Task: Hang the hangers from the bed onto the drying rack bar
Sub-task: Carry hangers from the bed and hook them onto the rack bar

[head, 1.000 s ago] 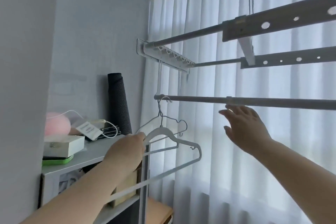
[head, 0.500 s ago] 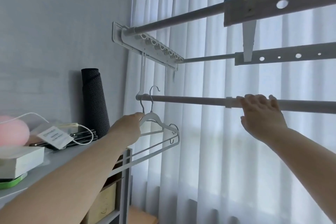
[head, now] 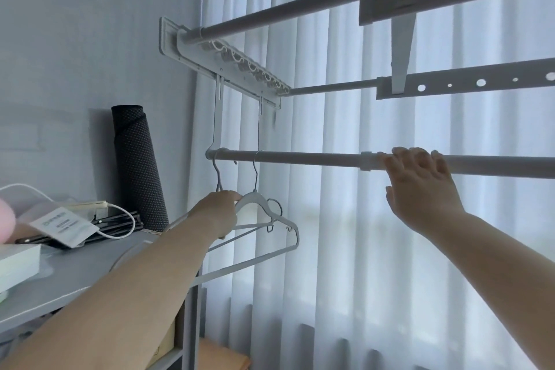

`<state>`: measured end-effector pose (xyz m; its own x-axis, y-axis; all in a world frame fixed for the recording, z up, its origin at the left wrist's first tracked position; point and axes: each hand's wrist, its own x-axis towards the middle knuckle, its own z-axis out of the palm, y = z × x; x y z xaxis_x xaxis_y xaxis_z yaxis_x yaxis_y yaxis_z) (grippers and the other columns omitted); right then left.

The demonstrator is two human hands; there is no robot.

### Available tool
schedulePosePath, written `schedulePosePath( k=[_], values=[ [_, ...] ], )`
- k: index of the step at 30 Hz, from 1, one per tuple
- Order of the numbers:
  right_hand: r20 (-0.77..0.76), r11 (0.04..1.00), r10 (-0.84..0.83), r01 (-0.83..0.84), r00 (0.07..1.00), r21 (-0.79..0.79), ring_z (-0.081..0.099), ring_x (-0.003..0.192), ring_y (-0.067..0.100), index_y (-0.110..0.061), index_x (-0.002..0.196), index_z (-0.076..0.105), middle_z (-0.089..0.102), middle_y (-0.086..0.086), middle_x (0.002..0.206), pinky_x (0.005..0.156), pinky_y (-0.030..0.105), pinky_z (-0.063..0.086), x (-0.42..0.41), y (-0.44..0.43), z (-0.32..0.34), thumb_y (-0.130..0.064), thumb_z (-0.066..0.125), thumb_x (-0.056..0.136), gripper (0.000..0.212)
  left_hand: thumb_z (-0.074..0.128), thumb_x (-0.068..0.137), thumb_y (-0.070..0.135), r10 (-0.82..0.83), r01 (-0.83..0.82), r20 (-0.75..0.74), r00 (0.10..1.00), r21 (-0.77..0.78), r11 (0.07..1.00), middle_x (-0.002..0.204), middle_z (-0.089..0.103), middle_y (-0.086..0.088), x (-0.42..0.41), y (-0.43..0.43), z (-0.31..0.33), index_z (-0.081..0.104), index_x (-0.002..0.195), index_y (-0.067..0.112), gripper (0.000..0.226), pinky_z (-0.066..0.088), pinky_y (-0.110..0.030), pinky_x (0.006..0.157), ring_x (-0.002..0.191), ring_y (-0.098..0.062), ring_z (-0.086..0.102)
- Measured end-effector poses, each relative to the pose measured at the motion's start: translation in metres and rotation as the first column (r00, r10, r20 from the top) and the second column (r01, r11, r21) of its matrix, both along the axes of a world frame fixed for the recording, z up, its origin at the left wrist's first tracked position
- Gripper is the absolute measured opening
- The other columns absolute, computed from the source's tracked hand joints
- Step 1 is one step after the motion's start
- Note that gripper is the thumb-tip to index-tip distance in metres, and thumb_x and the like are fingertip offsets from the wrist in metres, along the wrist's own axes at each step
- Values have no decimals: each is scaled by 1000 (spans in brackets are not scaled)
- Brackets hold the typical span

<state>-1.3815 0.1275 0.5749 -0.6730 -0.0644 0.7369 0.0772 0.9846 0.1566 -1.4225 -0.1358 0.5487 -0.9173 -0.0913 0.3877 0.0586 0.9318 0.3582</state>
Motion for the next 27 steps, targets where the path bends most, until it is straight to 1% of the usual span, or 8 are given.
schedulePosePath(
  k=[6, 11, 15, 19, 21, 23, 24, 27],
  values=[
    [6, 1000, 17, -17, 1000, 7, 12, 139, 25, -17, 144, 12, 16, 4, 151, 116, 39, 2, 1, 0, 0, -14, 37, 94, 56, 36, 91, -1, 2, -2, -8, 1000, -5, 1000, 120, 58, -10, -4, 3, -5, 37, 138, 27, 55, 51, -32, 80, 99, -30, 62],
    [17, 1000, 7, -7, 1000, 25, 10, 141, 24, -17, 142, 13, 13, 3, 152, 116, 39, 2, 5, -1, 0, -19, 37, 94, 54, 34, 91, -2, 25, -25, -10, 1000, -3, 1000, 101, 59, -11, -6, 1, -6, 45, 132, 20, 48, 49, -27, 59, 69, -24, 58],
    [20, 1000, 19, -20, 1000, 20, 10, 141, 24, -16, 142, 15, 14, 3, 153, 117, 39, 2, 8, 0, 0, -22, 38, 94, 54, 36, 89, -4, 78, -79, -40, 996, -43, 996, 108, 61, -12, -9, -2, -7, 48, 128, 17, 46, 55, -34, 76, 76, -26, 60],
    [10, 999, 30, -30, 1000, 26, 10, 142, 25, -17, 142, 16, 14, 4, 153, 116, 39, 2, 7, 3, -1, -23, 41, 93, 55, 37, 91, 0, 110, -110, -21, 994, -22, 994, 104, 63, -12, -12, -8, -9, 52, 119, 9, 33, 56, -36, 78, 78, -26, 65],
    [-47, 997, 79, -78, 996, 16, 21, 139, 30, -12, 138, 29, 26, 10, 149, 115, 44, 10, 3, 3, -5, -17, 54, 87, 57, 38, 93, 3, 130, -130, -13, 991, -5, 992, 106, 63, -11, -12, -11, -9, 53, 118, 7, 29, 55, -35, 80, 86, -27, 67],
    [-202, 987, 162, -154, 966, 55, 47, 121, 41, -3, 118, 53, 53, 22, 127, 102, 54, 34, -9, 4, -13, -3, 76, 64, 59, 40, 95, 9, 152, -152, -32, 988, -21, 988, 116, 60, -11, -10, -14, -10, 50, 123, 9, 30, 49, -34, 84, 100, -27, 62],
    [-280, 978, 210, -197, 937, 75, 53, 112, 42, 0, 109, 58, 60, 24, 116, 96, 53, 41, -14, 3, -19, 1, 80, 53, 60, 40, 96, 14, 156, -158, -56, 986, -25, 987, 122, 58, -10, -7, -16, -10, 47, 126, 10, 32, 46, -34, 86, 105, -27, 58],
    [-368, 940, 340, -327, 865, 99, 39, 108, 31, 1, 101, 63, 64, 23, 108, 95, 40, 27, -21, -12, -32, 3, 80, 49, 55, 40, 96, 21, 134, -130, -168, 977, 33, 991, 130, 54, -8, 9, -22, -17, 44, 132, 12, 37, 43, -35, 90, 114, -26, 53]
  ],
)
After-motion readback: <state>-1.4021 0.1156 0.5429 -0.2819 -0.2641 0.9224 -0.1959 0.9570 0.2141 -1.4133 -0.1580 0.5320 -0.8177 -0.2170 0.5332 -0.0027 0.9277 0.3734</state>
